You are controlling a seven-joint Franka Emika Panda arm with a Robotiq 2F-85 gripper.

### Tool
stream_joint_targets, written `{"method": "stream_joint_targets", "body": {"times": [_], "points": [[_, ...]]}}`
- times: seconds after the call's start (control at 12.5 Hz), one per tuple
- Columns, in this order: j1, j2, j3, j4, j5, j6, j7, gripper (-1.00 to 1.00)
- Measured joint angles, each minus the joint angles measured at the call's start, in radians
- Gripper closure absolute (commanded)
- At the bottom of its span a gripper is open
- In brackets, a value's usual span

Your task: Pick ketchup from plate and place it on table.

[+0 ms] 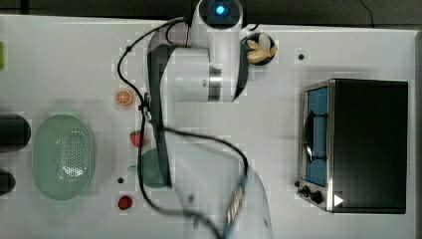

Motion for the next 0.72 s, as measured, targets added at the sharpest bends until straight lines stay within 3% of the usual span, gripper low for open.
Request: {"method": "stream_joint_targets", "body": {"times": [0.32, 0.56, 0.72], "points": [[-0.028, -0.287, -0.029, -0.055, 0.014, -0.157, 0.031, -0.17], [-0.035, -0.456, -0.057, -0.216, 0.006, -0.144, 0.063, -0.17], [-0.037, -0.490, -0.056, -0.338, 0.006, -0.048, 0.073, -0.17]]}}
